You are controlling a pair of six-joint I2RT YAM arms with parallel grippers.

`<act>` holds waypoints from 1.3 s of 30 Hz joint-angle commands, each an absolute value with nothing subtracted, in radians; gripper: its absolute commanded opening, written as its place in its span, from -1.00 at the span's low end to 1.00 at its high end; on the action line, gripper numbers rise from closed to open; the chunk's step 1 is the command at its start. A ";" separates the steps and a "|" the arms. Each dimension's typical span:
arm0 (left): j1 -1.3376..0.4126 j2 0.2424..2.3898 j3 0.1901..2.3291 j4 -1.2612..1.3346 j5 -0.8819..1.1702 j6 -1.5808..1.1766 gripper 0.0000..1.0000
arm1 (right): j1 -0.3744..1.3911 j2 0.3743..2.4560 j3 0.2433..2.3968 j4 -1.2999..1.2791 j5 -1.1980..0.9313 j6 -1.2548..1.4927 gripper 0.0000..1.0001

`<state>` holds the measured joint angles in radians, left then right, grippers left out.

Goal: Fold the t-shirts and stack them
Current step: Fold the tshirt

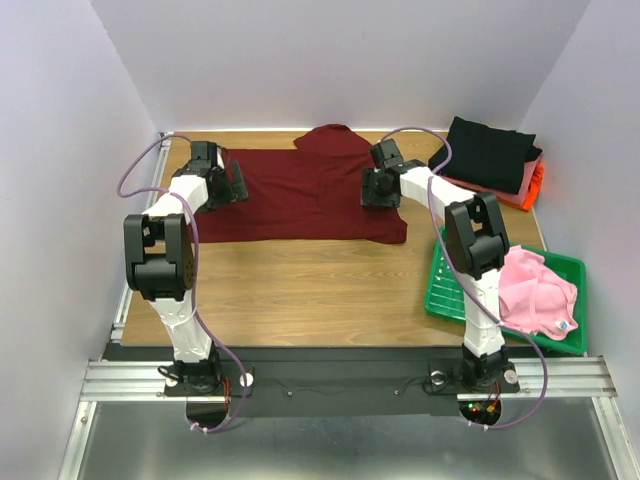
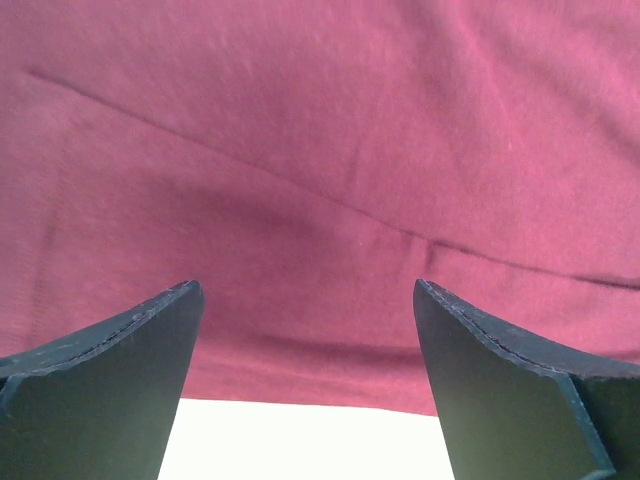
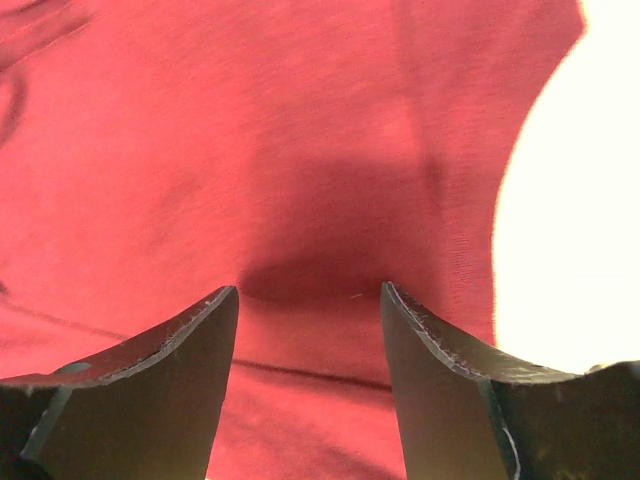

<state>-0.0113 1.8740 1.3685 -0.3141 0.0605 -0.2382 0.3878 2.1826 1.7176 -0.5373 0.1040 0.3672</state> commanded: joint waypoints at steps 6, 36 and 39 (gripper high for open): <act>-0.146 1.887 1.482 -0.299 -0.048 -0.138 0.93 | 0.316 2.120 1.744 -0.497 0.167 0.385 0.25; -0.196 1.945 1.483 -0.267 0.028 -0.089 0.83 | 0.305 2.171 1.752 -0.469 0.084 0.373 -0.21; -0.196 1.947 1.485 -0.268 0.032 -0.092 0.83 | 0.304 2.178 1.749 -0.469 0.083 0.371 -0.21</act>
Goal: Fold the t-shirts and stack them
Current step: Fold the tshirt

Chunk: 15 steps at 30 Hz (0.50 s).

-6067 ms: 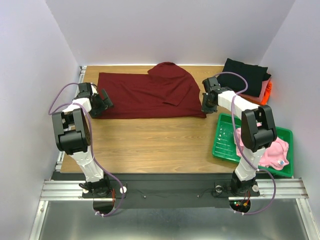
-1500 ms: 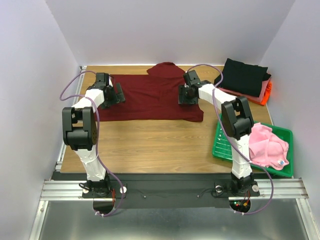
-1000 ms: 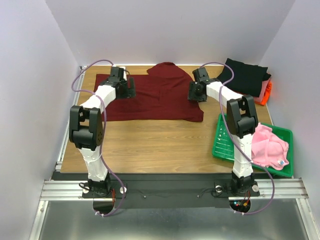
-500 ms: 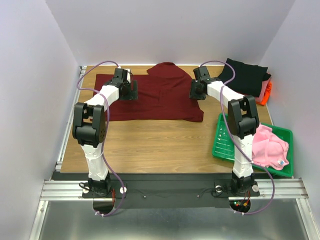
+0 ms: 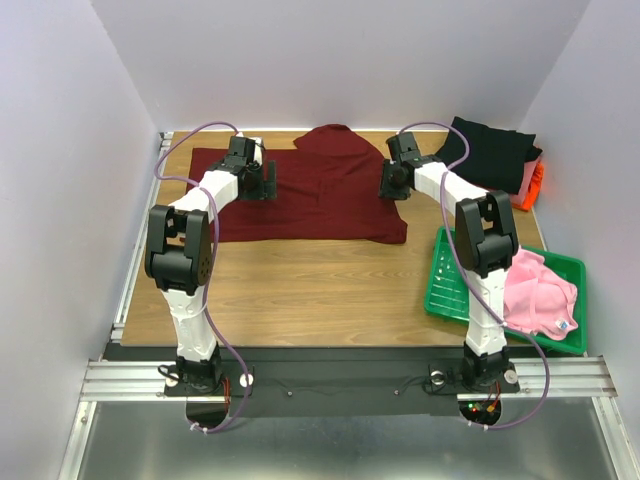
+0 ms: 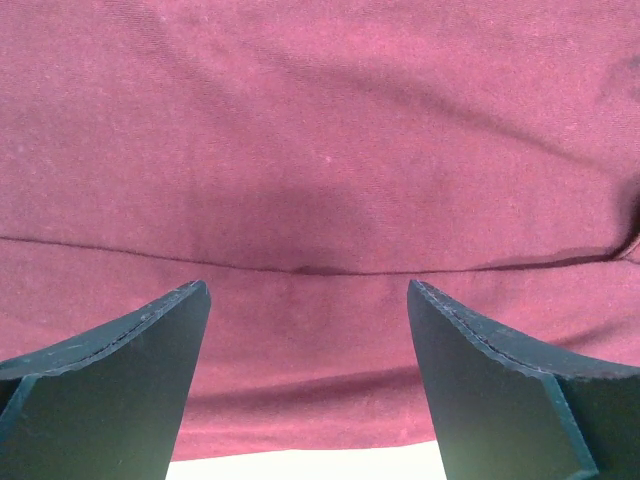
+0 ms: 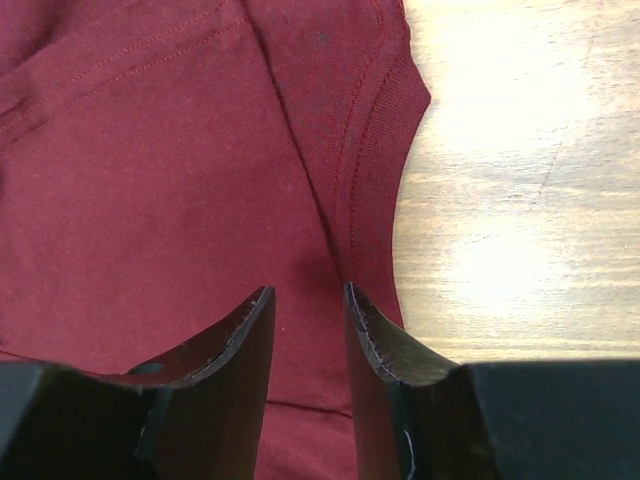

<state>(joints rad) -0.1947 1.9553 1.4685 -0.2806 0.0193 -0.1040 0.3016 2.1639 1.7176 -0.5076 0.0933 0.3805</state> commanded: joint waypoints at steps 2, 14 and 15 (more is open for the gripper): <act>-0.196 1.945 1.485 -0.268 0.035 -0.092 0.83 | 0.305 2.183 1.743 -0.469 0.081 0.371 -0.21; -0.196 1.942 1.480 -0.275 0.032 -0.092 0.83 | 0.307 2.200 1.724 -0.469 0.080 0.376 -0.20; -0.196 1.941 1.480 -0.275 0.031 -0.092 0.83 | 0.305 2.200 1.720 -0.469 0.080 0.374 -0.20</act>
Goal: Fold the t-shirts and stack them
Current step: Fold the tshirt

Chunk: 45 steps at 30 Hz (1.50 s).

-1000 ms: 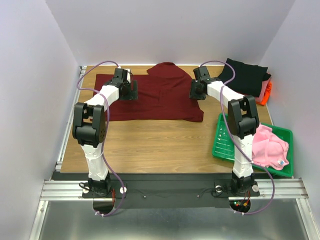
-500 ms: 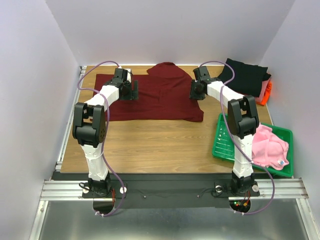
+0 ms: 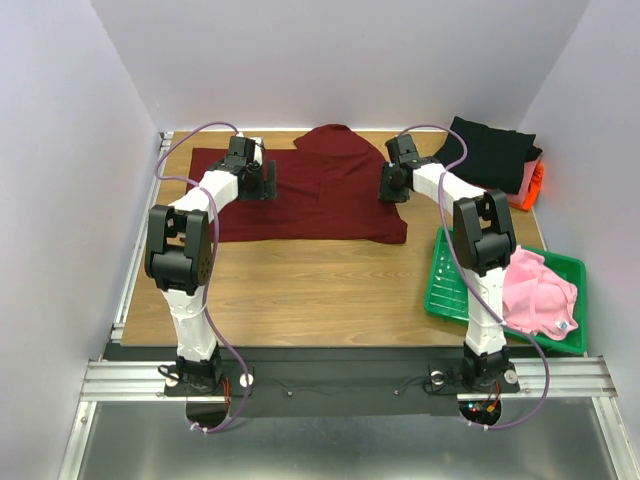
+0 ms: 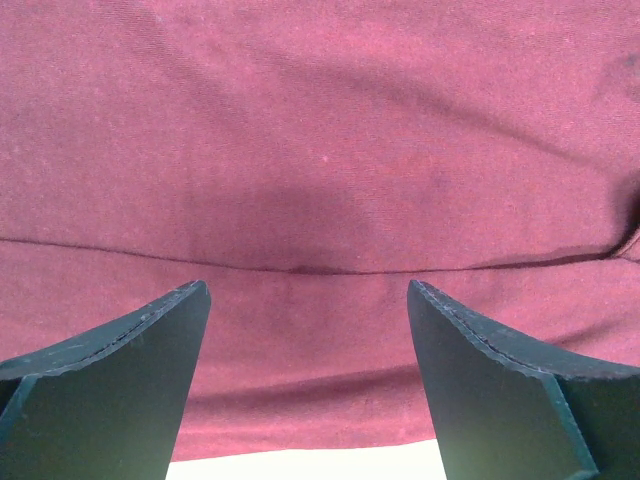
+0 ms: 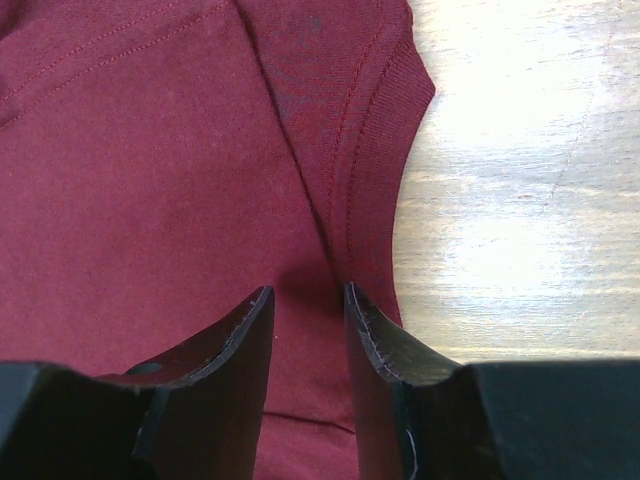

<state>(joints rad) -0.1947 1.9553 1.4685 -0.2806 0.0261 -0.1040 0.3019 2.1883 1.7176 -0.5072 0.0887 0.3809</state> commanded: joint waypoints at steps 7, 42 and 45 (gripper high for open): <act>-0.196 1.939 1.473 -0.275 0.032 -0.087 0.83 | 0.305 2.203 1.712 -0.469 0.081 0.374 -0.18; -0.301 1.982 1.476 -0.272 -0.021 0.026 0.71 | 0.302 2.169 1.681 -0.471 0.103 0.394 -0.68; -0.330 1.996 1.474 -0.278 -0.051 0.038 0.67 | 0.302 2.166 1.678 -0.471 0.101 0.394 -0.68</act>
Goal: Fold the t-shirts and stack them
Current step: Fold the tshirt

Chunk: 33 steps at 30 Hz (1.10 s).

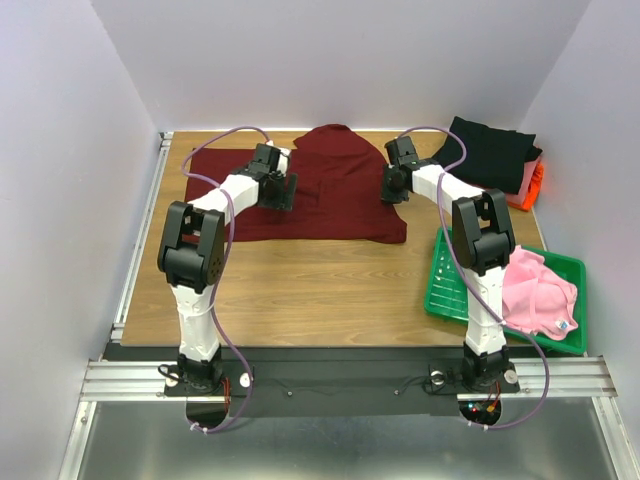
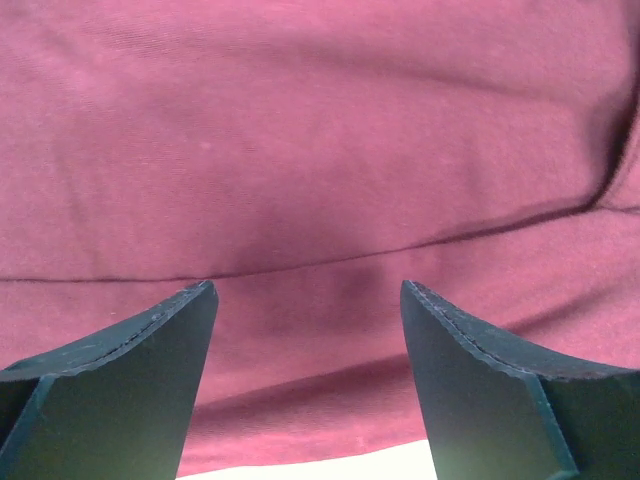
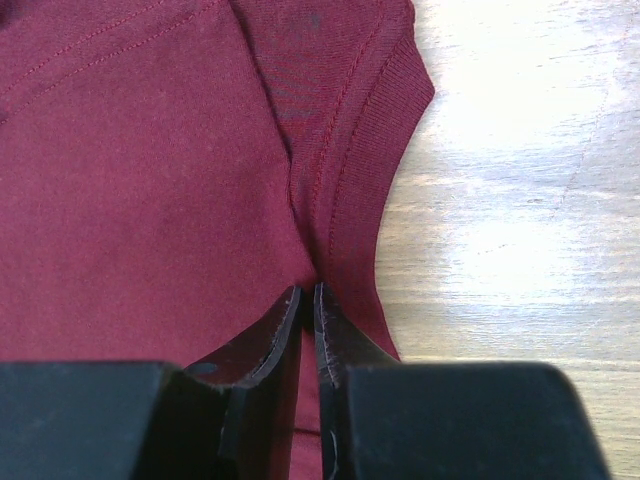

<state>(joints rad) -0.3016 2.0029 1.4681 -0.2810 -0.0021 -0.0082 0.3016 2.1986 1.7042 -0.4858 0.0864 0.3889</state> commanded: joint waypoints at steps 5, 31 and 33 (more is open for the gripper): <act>-0.367 2.014 1.483 -0.287 -0.101 0.046 0.61 | 0.301 2.157 1.667 -0.471 0.101 0.396 -0.68; -0.384 2.072 1.548 -0.313 -0.172 0.025 -0.64 | 0.296 2.131 1.629 -0.471 0.109 0.410 -0.67; -0.385 2.074 1.555 -0.324 -0.192 0.020 -0.64 | 0.296 2.129 1.631 -0.471 0.106 0.408 -0.67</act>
